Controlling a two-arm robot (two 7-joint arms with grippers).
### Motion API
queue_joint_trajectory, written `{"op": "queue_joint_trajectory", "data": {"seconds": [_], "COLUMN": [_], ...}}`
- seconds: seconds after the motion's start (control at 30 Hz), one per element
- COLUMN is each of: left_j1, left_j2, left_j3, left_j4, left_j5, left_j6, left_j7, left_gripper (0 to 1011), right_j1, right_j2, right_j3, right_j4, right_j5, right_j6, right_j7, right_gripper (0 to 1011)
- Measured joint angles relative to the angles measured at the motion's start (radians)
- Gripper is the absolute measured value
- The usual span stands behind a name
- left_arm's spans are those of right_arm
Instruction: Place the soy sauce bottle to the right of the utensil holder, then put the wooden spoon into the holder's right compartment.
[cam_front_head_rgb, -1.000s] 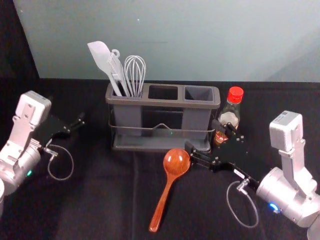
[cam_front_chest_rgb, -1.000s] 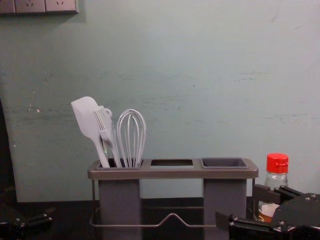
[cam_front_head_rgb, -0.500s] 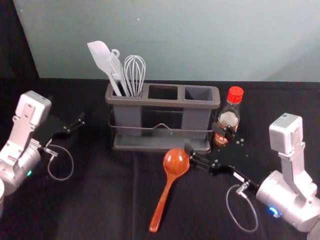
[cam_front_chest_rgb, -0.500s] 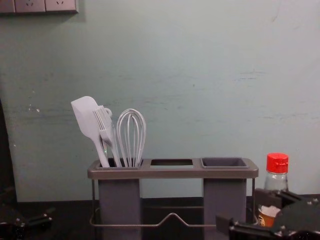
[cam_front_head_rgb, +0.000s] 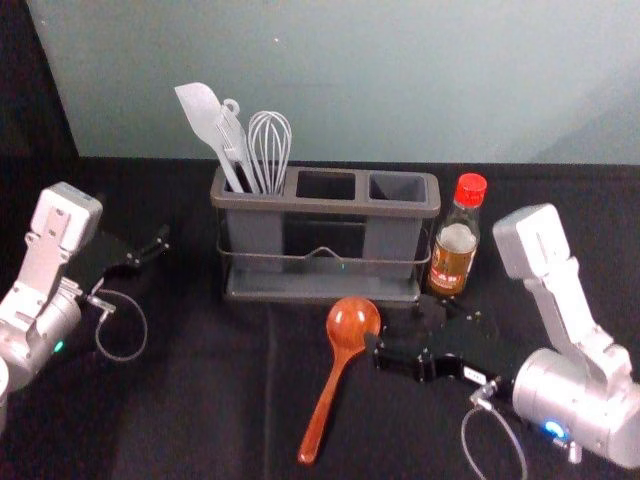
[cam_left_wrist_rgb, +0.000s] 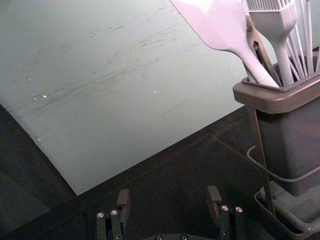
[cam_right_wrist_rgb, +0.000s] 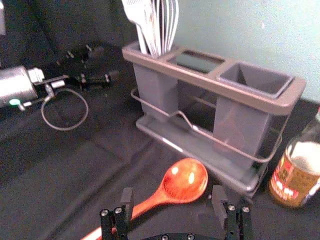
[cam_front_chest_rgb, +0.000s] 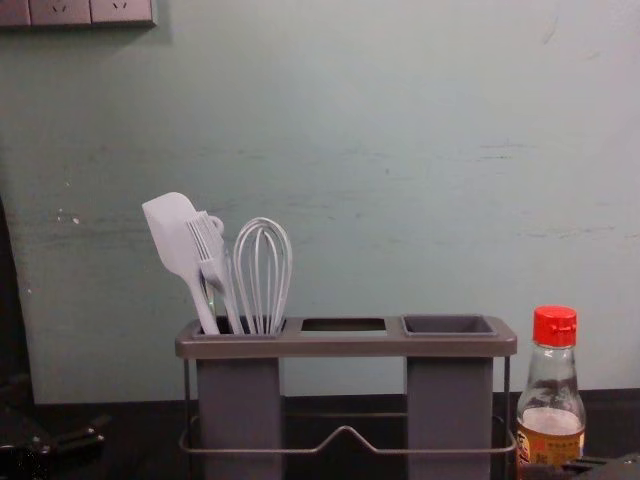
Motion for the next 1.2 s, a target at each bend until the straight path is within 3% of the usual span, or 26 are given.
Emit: {"op": "queue_joint_trajectory", "data": {"seconds": [0.03,0.1,0.23,0.33,0.5,0.67,0.9,1.2], "left_j1": [0.000,0.000,0.000,0.000,0.000,0.000,0.000,0.000], "left_j2": [0.000,0.000,0.000,0.000,0.000,0.000,0.000,0.000], "left_j3": [0.000,0.000,0.000,0.000,0.000,0.000,0.000,0.000], "left_j4": [0.000,0.000,0.000,0.000,0.000,0.000,0.000,0.000], "left_j5": [0.000,0.000,0.000,0.000,0.000,0.000,0.000,0.000], "left_j6": [0.000,0.000,0.000,0.000,0.000,0.000,0.000,0.000], "left_j7": [0.000,0.000,0.000,0.000,0.000,0.000,0.000,0.000], "left_gripper": [1005,1005,1005,1005,1005,1005,1005,1005], "right_j1": [0.004,0.029,0.062,0.112,0.165,0.215,0.274,0.301], "right_j2": [-0.001,-0.006,-0.018,-0.044,-0.086,-0.126,-0.158,-0.205], "right_j3": [0.000,-0.006,-0.011,-0.015,-0.016,-0.023,-0.057,-0.060], "right_j4": [-0.009,-0.036,-0.038,-0.014,0.027,0.075,0.138,0.202], "right_j5": [0.004,0.007,0.014,0.029,0.037,0.030,-0.003,-0.036], "right_j6": [0.032,0.151,0.245,0.355,0.459,0.531,0.584,0.583], "right_j7": [-0.007,-0.038,-0.047,-0.048,-0.057,-0.068,-0.077,-0.093], "right_gripper": [1004,1004,1004,1004,1004,1004,1004,1004]}}
